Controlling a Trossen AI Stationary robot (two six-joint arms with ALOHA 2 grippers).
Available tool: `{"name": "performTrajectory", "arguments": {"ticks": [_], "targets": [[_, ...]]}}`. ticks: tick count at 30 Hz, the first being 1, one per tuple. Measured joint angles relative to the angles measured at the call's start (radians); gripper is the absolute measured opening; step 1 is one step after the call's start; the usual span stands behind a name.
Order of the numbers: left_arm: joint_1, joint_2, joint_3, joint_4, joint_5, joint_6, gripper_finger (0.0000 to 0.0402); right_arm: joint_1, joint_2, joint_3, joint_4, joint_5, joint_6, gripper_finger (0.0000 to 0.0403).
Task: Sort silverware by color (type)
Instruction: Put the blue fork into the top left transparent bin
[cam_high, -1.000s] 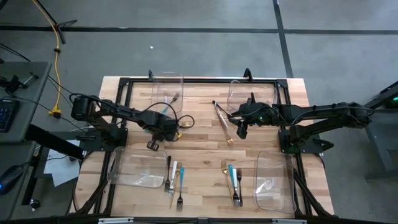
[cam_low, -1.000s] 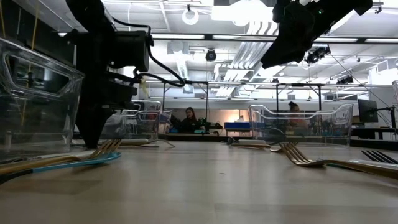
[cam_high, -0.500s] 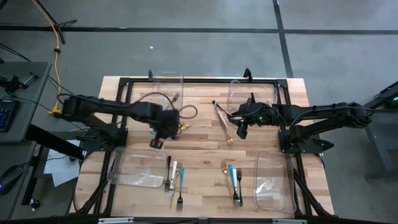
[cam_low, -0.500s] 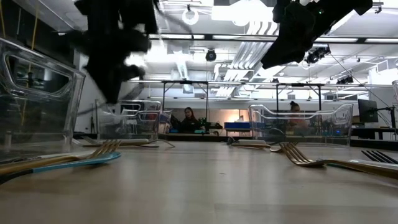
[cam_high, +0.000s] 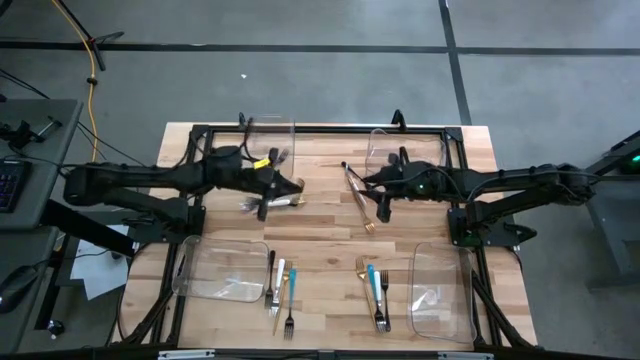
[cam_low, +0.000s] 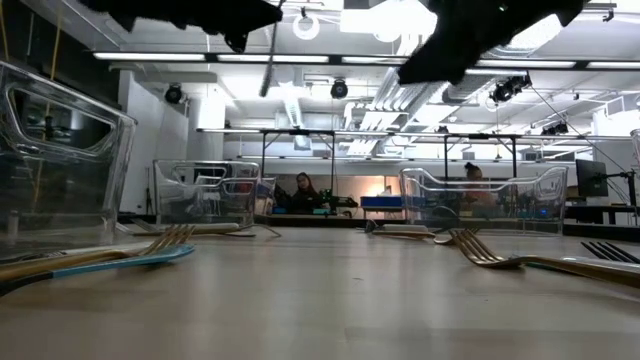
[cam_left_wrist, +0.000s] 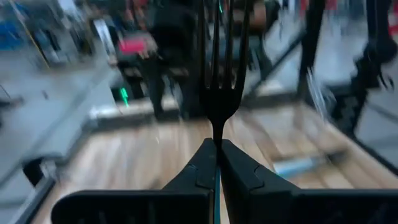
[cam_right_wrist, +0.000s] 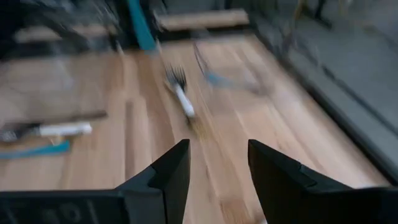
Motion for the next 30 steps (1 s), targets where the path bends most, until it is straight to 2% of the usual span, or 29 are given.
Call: {"name": "performTrajectory", "arguments": {"ticks": [3,5,7,11,24,30], "targets": [[0.016,0.048,-0.073,0.228,-0.004,-0.055,0.0000,0.000,0.060,0.000,0.170,-0.046,-0.067,0.0157],[0.025,0.075,-0.094,0.319,-0.017,-0.091,0.0000,-0.001,0.107,0.001,0.268,-0.077,-0.096,0.0157],[0.026,0.097,-0.096,0.369,-0.046,-0.109,0.0000,-0.002,0.155,0.001,0.354,-0.103,-0.115,0.0157],[0.026,0.114,-0.092,0.371,-0.061,-0.110,0.0000,-0.002,0.211,0.001,0.461,-0.118,-0.140,0.0157],[0.029,0.112,-0.092,0.372,-0.073,-0.111,0.0000,-0.002,0.210,0.000,0.470,-0.120,-0.152,0.0157],[0.088,0.036,-0.090,0.266,-0.264,-0.104,0.0000,-0.002,0.166,-0.001,0.343,-0.037,-0.151,0.0157]]}}
